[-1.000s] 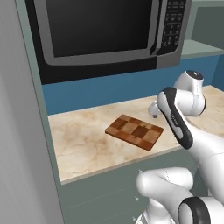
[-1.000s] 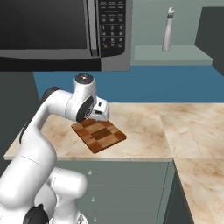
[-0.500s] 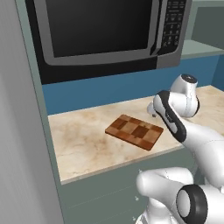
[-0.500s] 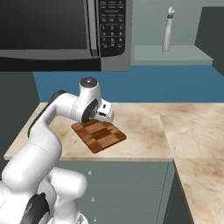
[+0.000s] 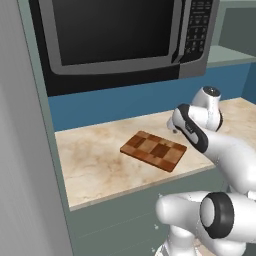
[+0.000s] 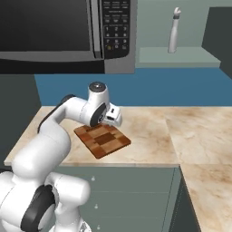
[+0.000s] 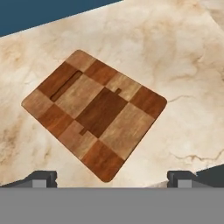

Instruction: Move the cutting board and knife to the sink. Then move spray from the cabinet to the counter.

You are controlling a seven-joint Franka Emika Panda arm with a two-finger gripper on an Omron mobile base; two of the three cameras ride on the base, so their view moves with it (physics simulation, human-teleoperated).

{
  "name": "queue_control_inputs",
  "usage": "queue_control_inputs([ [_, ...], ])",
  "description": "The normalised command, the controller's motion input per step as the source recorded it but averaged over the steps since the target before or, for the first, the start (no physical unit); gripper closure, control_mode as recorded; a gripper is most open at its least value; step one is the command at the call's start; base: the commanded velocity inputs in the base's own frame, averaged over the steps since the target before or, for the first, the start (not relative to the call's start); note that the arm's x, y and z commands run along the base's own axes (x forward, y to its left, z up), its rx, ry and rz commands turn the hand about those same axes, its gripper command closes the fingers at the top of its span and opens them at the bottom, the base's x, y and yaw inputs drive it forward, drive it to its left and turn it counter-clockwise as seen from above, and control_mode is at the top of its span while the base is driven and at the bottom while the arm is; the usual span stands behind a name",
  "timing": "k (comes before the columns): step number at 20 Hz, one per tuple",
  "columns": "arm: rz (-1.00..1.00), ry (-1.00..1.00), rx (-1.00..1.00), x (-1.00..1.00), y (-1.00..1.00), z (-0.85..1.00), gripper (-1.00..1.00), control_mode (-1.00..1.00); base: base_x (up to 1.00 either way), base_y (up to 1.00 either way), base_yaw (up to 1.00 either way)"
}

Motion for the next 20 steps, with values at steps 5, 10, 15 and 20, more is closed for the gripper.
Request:
queue_control_inputs([
  [5, 0.12, 0.0, 0.0, 0.1, 0.2, -0.07, -1.0, -1.0, 0.0, 0.0, 0.0],
  [10, 0.17, 0.02, 0.0, 0.0, 0.27, -0.17, -1.0, -1.0, 0.0, 0.0, 0.0],
  [15, 0.22, 0.0, 0.0, -0.1, 0.28, -0.27, -1.0, -1.0, 0.0, 0.0, 0.0],
  [20, 0.19, -0.1, -0.05, -0.26, 0.48, -0.24, -1.0, -1.0, 0.0, 0.0, 0.0],
])
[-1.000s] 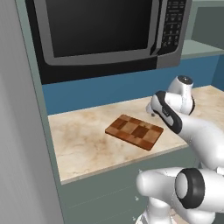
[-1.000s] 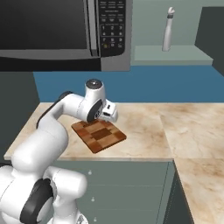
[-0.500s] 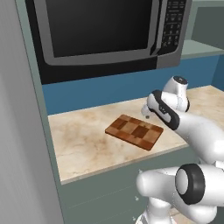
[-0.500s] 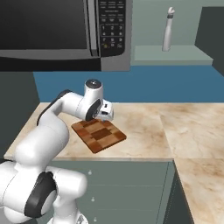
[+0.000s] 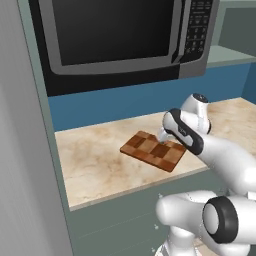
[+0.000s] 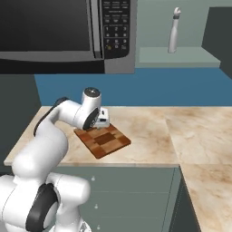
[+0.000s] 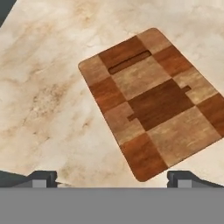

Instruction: Move the cutting board and knife to the sink. Then move spray from the cabinet to the counter.

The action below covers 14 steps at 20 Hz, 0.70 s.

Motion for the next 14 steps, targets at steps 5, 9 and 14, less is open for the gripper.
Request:
queue_control_inputs([
  [5, 0.18, -0.09, -0.12, -0.06, 0.81, -0.05, -1.0, -1.0, 0.0, 0.0, 0.0],
  [9, 0.18, -0.06, -0.14, 0.0, 0.92, 0.0, -1.0, -1.0, 0.0, 0.0, 0.0],
  [14, 0.23, -0.02, -0.07, 0.09, 0.7, -0.16, -1.0, -1.0, 0.0, 0.0, 0.0],
])
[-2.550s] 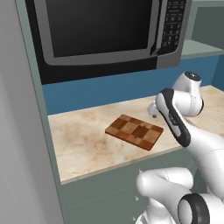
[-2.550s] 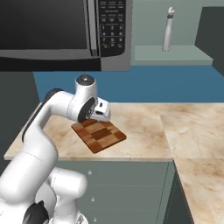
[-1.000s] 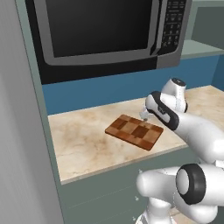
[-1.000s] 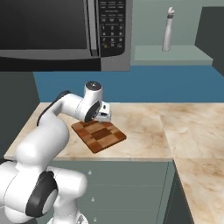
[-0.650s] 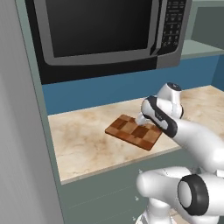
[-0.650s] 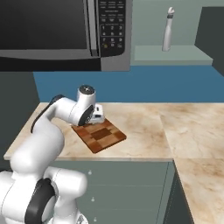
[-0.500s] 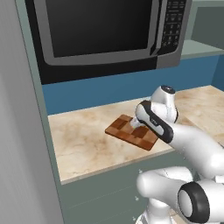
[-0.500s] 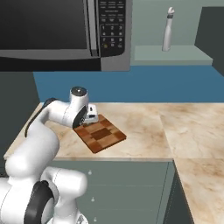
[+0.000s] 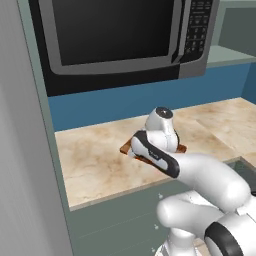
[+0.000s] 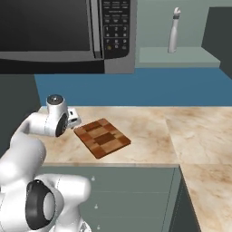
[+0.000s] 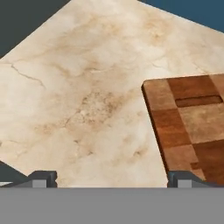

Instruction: Move the cutting board and knife to the sink. Then move spray from the cabinet to the counter.

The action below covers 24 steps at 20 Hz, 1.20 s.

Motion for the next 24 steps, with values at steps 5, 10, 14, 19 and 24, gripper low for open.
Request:
queue_control_inputs([
  [5, 0.26, 0.08, -0.01, 0.48, 0.41, -0.27, -1.0, -1.0, 0.0, 0.0, 0.0],
  [10, 0.26, 0.15, 0.0, 0.59, 0.16, -0.24, -1.0, -1.0, 0.0, 0.0, 0.0],
  [14, 0.11, 0.01, -0.01, 0.38, 0.11, -0.1, -1.0, -1.0, 0.0, 0.0, 0.0],
  [19, 0.04, -0.02, -0.04, 0.16, 0.17, -0.01, -1.0, -1.0, 0.0, 0.0, 0.0],
  [24, 0.02, -0.06, -0.05, 0.1, 0.19, -0.16, -1.0, -1.0, 0.0, 0.0, 0.0],
])
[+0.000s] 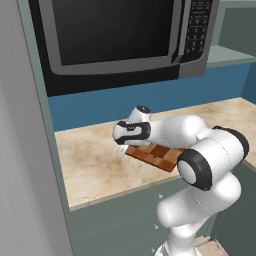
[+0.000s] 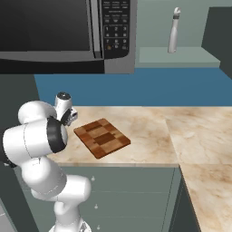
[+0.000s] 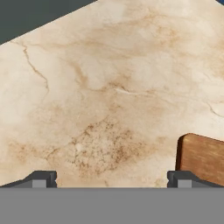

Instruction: Move the cutting board and knife to the sink. Then move spray from the cabinet to the counter.

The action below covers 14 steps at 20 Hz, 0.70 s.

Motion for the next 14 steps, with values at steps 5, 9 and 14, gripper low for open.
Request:
queue_control_inputs([
  [5, 0.01, -0.02, -0.02, 0.31, 0.02, -0.29, -1.0, -1.0, 0.0, 0.0, 0.0],
  [9, 0.0, 0.0, 0.0, 0.47, 0.0, -0.32, -1.0, -1.0, 0.0, 0.0, 0.0],
  [14, 0.0, 0.0, 0.0, 0.49, 0.0, -0.24, -1.0, -1.0, 0.0, 0.0, 0.0],
])
